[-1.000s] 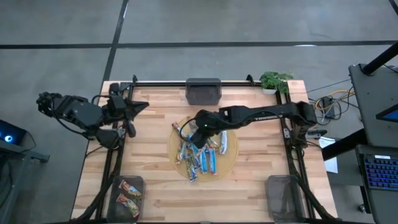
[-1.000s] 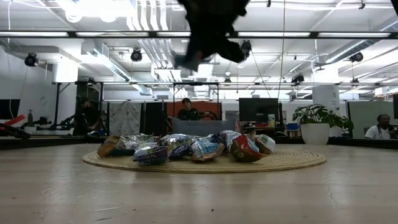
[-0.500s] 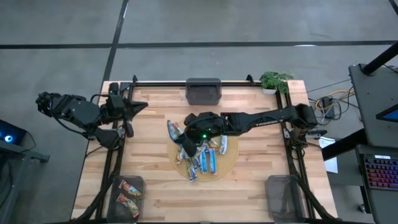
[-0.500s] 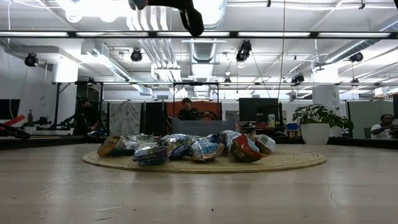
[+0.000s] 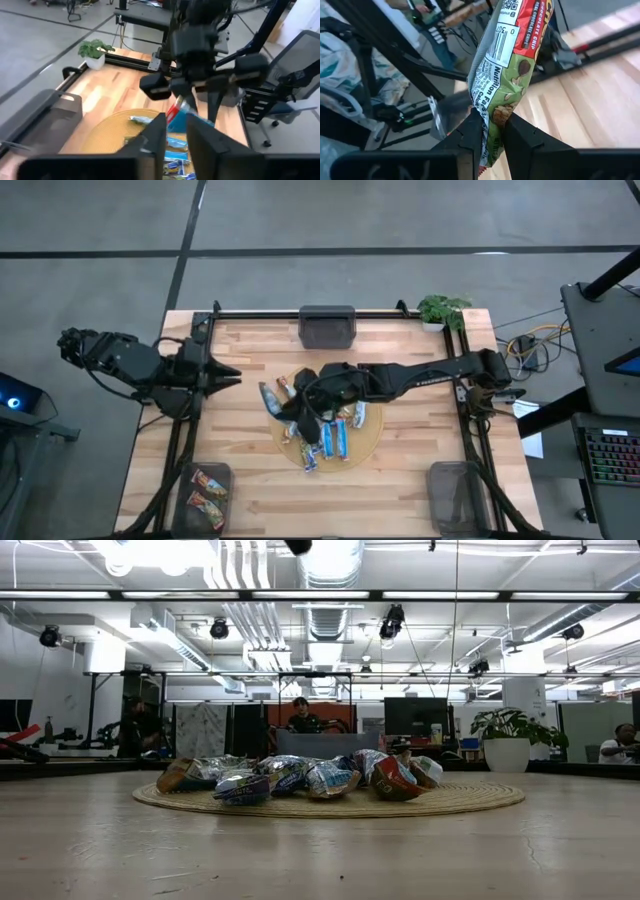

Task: Pick and place Granola Bars by type
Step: Put the red granola bar into the left black bin

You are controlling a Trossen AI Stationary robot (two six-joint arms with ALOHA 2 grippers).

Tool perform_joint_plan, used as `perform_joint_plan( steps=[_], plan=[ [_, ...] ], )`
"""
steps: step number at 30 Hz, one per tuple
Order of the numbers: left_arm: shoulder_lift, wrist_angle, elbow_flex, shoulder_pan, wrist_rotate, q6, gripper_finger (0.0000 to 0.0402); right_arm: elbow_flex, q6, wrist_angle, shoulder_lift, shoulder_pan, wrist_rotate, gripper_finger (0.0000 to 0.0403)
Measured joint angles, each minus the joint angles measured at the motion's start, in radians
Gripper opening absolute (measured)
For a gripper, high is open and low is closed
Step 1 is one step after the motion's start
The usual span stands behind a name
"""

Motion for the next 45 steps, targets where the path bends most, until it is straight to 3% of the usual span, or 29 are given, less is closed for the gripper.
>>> perform_joint_plan(
  steps=[6,12,20,45],
  plan=[
    [0.009,0.027,0.000,0.000,0.003,-0.024,0.0160,0.057,-0.043,-0.005,0.000,0.006,-0.016,0.0056],
    [0.016,0.141,0.000,0.000,0.137,0.013,0.0216,0.104,-0.087,-0.006,0.000,0.006,-0.028,0.0056],
    [0.026,0.195,0.000,0.000,0.184,0.051,0.0222,0.175,-0.140,-0.004,0.000,0.014,-0.091,0.0056],
    [0.122,0.474,0.000,0.018,0.170,0.190,0.0222,0.201,-0.170,0.038,0.000,0.021,-0.092,0.0043]
  ],
)
